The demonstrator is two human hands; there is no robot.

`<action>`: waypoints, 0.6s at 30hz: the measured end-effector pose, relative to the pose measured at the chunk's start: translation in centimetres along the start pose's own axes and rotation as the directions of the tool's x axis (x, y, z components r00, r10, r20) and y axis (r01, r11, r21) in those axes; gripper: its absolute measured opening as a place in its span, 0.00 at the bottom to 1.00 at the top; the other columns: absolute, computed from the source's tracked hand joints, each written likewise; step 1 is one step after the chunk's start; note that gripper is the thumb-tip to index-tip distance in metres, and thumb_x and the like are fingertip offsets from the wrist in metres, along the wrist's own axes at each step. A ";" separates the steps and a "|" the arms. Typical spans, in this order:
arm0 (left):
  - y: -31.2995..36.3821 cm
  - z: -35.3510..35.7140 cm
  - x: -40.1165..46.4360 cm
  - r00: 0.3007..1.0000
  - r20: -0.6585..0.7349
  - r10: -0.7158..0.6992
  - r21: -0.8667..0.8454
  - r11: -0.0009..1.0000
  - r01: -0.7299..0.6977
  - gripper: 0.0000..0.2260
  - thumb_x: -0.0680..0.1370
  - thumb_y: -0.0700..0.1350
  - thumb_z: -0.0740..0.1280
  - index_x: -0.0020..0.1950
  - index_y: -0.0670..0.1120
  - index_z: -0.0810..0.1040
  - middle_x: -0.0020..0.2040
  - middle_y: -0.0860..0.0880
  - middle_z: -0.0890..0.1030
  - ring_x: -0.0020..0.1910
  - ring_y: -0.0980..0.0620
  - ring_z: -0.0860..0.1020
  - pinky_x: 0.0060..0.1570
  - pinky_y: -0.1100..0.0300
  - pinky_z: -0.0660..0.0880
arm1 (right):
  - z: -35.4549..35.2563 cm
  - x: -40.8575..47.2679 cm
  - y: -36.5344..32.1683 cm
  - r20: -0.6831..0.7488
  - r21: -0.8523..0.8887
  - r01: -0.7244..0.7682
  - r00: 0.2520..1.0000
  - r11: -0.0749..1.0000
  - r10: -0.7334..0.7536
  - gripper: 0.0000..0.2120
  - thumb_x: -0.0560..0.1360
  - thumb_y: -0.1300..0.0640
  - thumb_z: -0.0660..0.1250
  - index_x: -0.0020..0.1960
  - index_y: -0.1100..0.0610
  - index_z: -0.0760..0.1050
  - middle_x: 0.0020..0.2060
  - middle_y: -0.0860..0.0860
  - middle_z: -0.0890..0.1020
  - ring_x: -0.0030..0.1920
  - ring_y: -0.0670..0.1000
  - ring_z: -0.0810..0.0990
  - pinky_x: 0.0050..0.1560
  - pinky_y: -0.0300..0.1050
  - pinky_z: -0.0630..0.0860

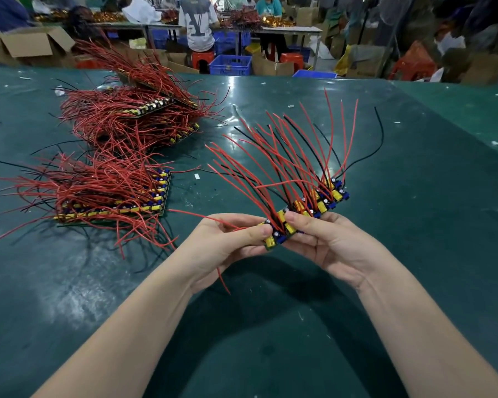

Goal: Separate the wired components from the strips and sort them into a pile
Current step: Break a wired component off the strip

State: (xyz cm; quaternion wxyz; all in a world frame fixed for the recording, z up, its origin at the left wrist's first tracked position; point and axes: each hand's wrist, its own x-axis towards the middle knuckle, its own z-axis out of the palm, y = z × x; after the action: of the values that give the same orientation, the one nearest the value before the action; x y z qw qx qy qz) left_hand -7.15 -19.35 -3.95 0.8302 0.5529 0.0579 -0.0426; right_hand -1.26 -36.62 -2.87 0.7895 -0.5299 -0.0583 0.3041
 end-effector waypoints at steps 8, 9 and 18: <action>0.0 0.3 -0.1 0.997 0.068 0.024 -0.103 0.995 -0.017 0.05 0.65 0.40 0.72 0.38 0.42 0.86 0.39 0.44 0.85 0.34 0.55 0.83 0.39 0.63 0.80 | -0.2 0.0 -0.3 0.010 0.054 -0.013 1.000 0.998 0.013 0.04 0.62 0.58 0.72 0.33 0.58 0.85 0.35 0.53 0.86 0.33 0.45 0.84 0.36 0.37 0.80; 0.0 0.3 -0.1 0.998 0.052 0.025 -0.103 0.994 -0.020 0.05 0.65 0.40 0.72 0.38 0.43 0.86 0.39 0.44 0.85 0.34 0.55 0.83 0.39 0.63 0.80 | -0.3 0.0 -0.4 0.007 0.041 -0.002 1.000 0.999 0.002 0.04 0.62 0.58 0.73 0.33 0.58 0.85 0.35 0.53 0.86 0.34 0.46 0.84 0.36 0.37 0.80; 1.2 -0.1 0.1 0.994 -0.101 0.042 -0.270 0.961 -0.068 0.08 0.59 0.45 0.74 0.36 0.45 0.84 0.36 0.47 0.83 0.31 0.57 0.79 0.31 0.69 0.77 | -1.1 0.9 -0.2 -0.164 -0.066 -0.069 0.985 0.995 0.057 0.12 0.62 0.57 0.76 0.43 0.60 0.81 0.36 0.55 0.85 0.37 0.52 0.86 0.32 0.39 0.80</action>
State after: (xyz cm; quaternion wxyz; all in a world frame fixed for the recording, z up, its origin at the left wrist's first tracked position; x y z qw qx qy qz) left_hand -6.88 -18.83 -2.87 0.8955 0.4362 0.0869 0.0150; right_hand 0.00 -37.11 -3.35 0.7621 -0.5823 0.0119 0.2827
